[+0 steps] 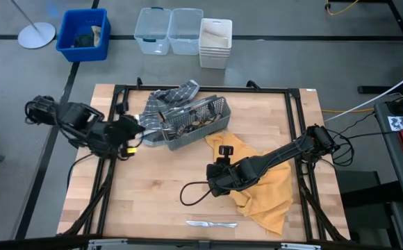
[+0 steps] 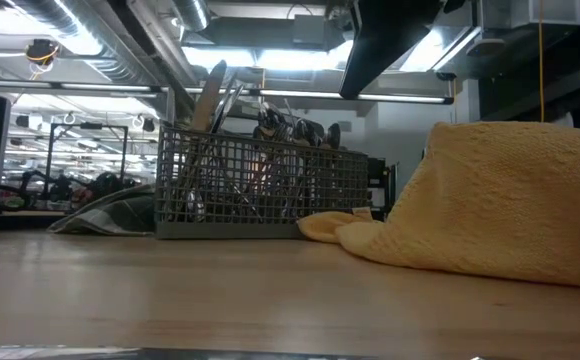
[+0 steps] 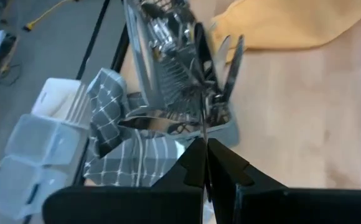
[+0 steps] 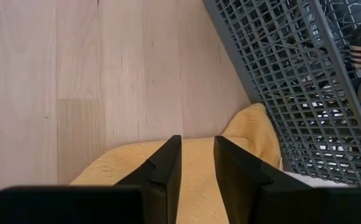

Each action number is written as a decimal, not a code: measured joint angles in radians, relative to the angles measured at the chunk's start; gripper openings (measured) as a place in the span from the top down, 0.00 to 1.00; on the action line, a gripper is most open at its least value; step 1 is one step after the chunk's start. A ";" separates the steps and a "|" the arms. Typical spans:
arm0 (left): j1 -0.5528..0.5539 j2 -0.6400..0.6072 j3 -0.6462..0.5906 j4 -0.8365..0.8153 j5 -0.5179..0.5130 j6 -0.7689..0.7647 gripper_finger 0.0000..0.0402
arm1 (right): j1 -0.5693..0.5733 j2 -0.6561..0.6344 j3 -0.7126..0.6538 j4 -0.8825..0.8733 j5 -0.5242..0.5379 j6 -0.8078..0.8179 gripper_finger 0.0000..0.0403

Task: Sort silverware
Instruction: Put the silver knife into the gray silverware basket

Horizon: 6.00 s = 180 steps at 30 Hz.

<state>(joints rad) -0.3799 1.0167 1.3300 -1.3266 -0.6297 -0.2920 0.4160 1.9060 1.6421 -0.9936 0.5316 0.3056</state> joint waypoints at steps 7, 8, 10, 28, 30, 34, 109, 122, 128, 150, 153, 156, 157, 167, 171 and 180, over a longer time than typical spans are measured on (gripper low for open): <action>0.089 0.094 0.000 0.003 0.091 0.075 1.00 | 0.000 0.000 0.000 0.000 0.000 0.000 0.76; 0.095 0.103 0.000 0.004 0.099 0.090 1.00 | 0.000 0.000 0.000 0.000 0.000 0.000 0.76; 0.100 0.112 0.000 0.004 0.102 0.103 1.00 | 0.000 0.000 0.000 0.000 0.000 0.000 0.76; 0.097 0.102 0.207 -0.051 0.106 0.165 1.00 | 0.000 0.000 0.000 -0.001 0.000 0.000 0.76; 0.097 0.103 0.225 -0.083 0.116 0.162 1.00 | 0.000 0.000 0.000 -0.002 0.000 0.000 0.76; 0.097 0.102 0.240 -0.127 0.161 0.134 1.00 | 0.000 0.000 0.000 -0.002 0.000 0.000 0.76; 0.276 0.498 0.222 -0.055 0.251 0.337 0.72 | 0.003 0.000 0.000 0.001 -0.133 0.003 0.76; 0.150 0.412 0.222 -0.049 0.253 0.095 0.73 | 0.003 0.018 0.000 0.059 -0.388 0.158 0.76; 0.105 0.391 0.222 -0.044 0.246 0.044 0.73 | 0.022 0.059 0.000 0.086 -0.459 0.204 0.76; -0.209 0.520 0.222 0.325 0.246 -0.012 0.73 | 0.238 0.273 0.000 0.431 -0.499 0.353 0.76; -0.237 0.563 0.222 0.335 0.230 -0.012 0.73 | 0.259 0.305 0.000 0.469 -0.496 0.353 0.76; -0.261 0.597 0.221 0.369 0.189 -0.012 0.73 | 0.273 0.327 0.000 0.478 -0.442 0.353 0.76; -0.269 0.606 0.221 0.378 0.181 -0.012 0.73 | 0.276 0.332 0.000 0.478 -0.419 0.353 0.76; -0.317 0.629 0.221 0.420 0.170 -0.017 0.73 | 0.280 0.341 0.002 0.477 -0.369 0.353 0.76; -0.329 0.629 0.221 0.430 0.167 -0.011 0.73 | 0.280 0.343 0.019 0.465 -0.373 0.348 0.76; -0.348 0.629 0.221 0.429 0.168 -0.022 0.73 | 0.276 0.346 0.085 0.403 -0.358 0.315 0.76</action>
<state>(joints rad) -0.7278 1.6455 1.5509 -0.8974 -0.4622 -0.3140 0.6922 2.2524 1.7267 -0.5904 0.1734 0.6205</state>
